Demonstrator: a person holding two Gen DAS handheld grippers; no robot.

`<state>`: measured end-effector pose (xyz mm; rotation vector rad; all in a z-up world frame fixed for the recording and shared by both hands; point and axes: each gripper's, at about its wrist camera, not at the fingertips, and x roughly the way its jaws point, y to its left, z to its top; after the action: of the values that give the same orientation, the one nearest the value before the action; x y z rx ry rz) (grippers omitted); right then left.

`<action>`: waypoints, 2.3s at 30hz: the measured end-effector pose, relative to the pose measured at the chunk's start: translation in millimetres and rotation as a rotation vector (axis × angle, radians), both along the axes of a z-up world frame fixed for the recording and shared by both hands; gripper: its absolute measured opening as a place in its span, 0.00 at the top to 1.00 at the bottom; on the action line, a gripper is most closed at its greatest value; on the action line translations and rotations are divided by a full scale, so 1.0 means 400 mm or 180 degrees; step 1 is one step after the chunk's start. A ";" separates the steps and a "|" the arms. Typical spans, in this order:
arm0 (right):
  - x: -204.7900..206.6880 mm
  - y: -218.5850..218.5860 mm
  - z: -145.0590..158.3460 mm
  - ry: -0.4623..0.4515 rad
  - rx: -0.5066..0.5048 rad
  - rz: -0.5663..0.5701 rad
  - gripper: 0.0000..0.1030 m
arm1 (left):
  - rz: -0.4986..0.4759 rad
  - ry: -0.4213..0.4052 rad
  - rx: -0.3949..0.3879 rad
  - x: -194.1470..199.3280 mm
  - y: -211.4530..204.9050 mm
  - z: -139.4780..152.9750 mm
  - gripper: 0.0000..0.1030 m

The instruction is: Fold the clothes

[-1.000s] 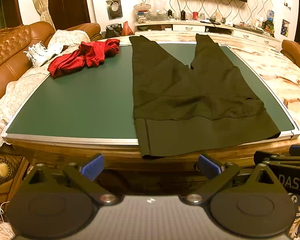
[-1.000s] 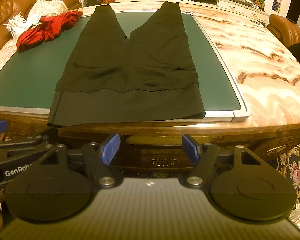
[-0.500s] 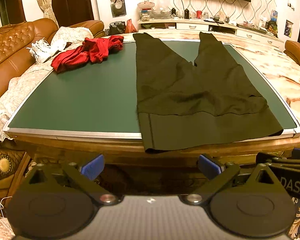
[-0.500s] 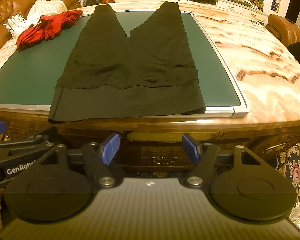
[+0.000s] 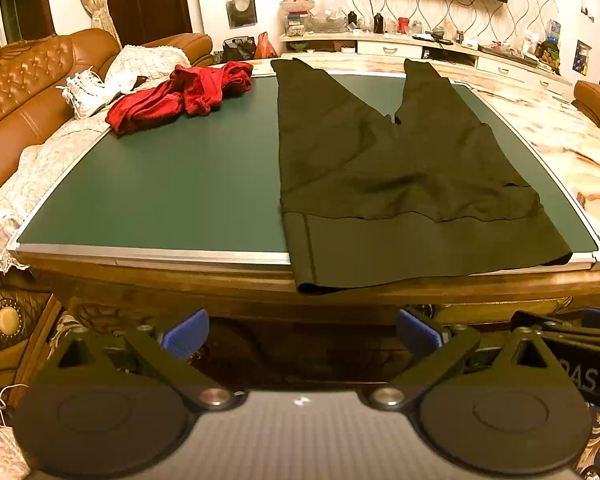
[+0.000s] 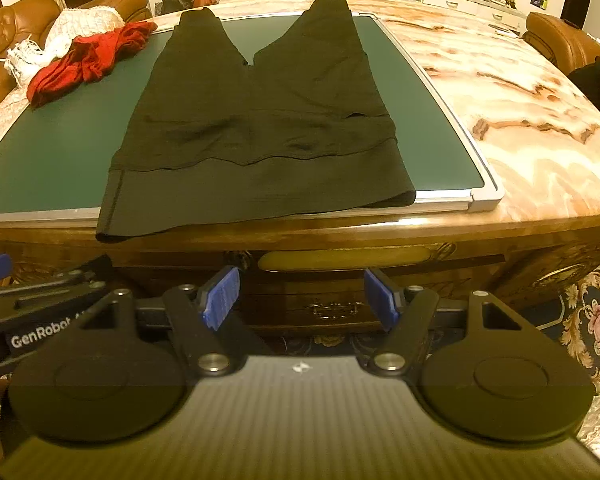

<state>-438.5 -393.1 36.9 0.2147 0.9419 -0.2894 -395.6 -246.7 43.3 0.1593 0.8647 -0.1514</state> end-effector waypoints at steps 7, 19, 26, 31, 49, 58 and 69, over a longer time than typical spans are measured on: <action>0.002 0.000 -0.008 0.0012 0.0038 -0.0043 0.25 | 0.0003 0.0046 -0.0013 0.003 0.004 -0.007 0.01; 0.013 0.008 -0.022 0.0072 0.0009 -0.0050 0.25 | 0.0000 0.0153 -0.0006 0.010 0.009 -0.025 0.00; 0.019 0.009 -0.030 0.0109 0.0014 -0.0046 0.25 | 0.0005 0.0188 -0.0023 0.011 0.011 -0.029 0.00; 0.021 0.006 -0.036 0.0135 0.0008 -0.0055 0.25 | -0.0007 0.0201 -0.0017 0.012 0.009 -0.030 0.00; 0.028 -0.002 -0.053 0.0205 -0.0023 -0.0077 0.25 | -0.0030 0.0307 -0.0057 0.024 0.009 -0.040 0.00; 0.034 0.004 -0.058 0.0218 -0.0055 -0.0010 0.25 | -0.0024 0.0354 -0.0078 0.030 0.011 -0.045 0.00; 0.039 0.008 -0.063 0.0250 -0.0040 0.0019 0.25 | -0.0018 0.0391 -0.0069 0.032 0.009 -0.049 0.00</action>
<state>-423.0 -390.0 11.7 0.1900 1.0179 -0.3001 -383.0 -243.2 23.9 0.1331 0.9847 -0.1771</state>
